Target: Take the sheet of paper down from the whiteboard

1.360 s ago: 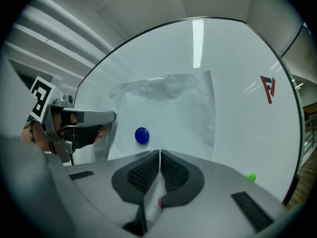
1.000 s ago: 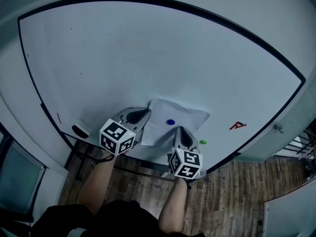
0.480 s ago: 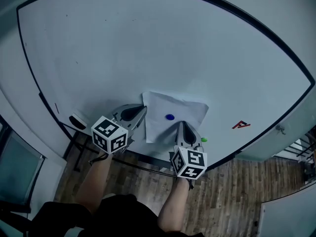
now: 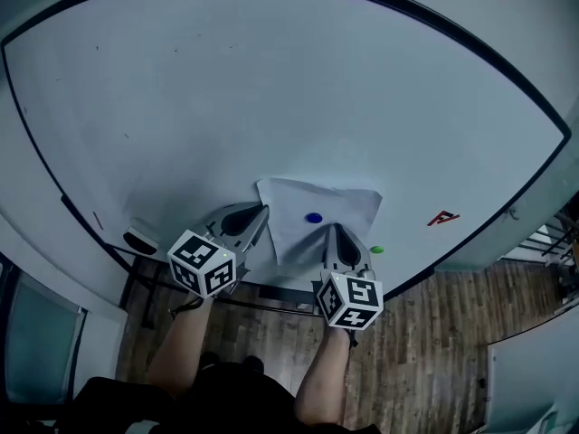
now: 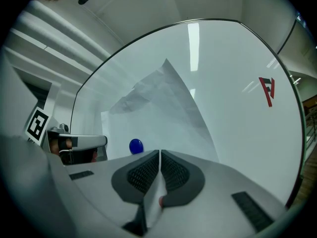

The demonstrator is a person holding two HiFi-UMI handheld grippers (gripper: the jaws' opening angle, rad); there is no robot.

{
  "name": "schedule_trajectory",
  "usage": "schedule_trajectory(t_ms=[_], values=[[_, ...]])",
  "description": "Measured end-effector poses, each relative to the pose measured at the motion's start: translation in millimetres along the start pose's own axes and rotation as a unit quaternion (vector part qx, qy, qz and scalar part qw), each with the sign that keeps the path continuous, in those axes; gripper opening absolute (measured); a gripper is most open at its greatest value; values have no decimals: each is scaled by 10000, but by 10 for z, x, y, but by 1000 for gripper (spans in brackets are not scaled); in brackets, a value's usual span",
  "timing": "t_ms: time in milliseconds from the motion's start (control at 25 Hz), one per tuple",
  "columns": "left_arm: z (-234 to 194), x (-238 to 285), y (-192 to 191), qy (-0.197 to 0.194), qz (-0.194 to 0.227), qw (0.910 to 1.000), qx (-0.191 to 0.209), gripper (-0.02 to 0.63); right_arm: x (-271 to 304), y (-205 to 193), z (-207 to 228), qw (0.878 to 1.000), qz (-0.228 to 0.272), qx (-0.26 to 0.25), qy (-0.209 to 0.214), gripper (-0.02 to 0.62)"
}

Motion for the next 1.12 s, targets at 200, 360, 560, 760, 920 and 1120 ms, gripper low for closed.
schedule_trajectory(t_ms=[200, 360, 560, 760, 920, 1120], values=[[-21, -13, -11, -121, 79, 9999, -42, 20, -45, 30, -140, 9999, 71, 74, -118, 28], [-6, -18, -5, -295, 65, 9995, -7, 21, -79, 74, -212, 9994, 167, 107, -266, 31], [-18, -11, 5, -409, 47, 9992, 1, 20, 28, 98, -356, 9994, 78, -107, -333, 127], [0, -10, 24, -518, 49, 9986, 28, 20, 26, 112, -386, 9978, 55, -349, -567, 129], [-24, 9, 51, -547, 99, 9985, 27, 21, 33, 118, -403, 9972, 9, -493, -559, 129], [-32, 24, 75, -585, 123, 9982, 47, 20, 30, 117, -395, 9976, 32, -509, -469, 129]])
Point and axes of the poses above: the fingertips, and each gripper's own axes: x forward along the fingers, z to its right, y out of its top, the point moved 5 cm from there along -x, backward along the fingers, and after that the axes turned 2 degrees about -y, right-handed, at the moved point
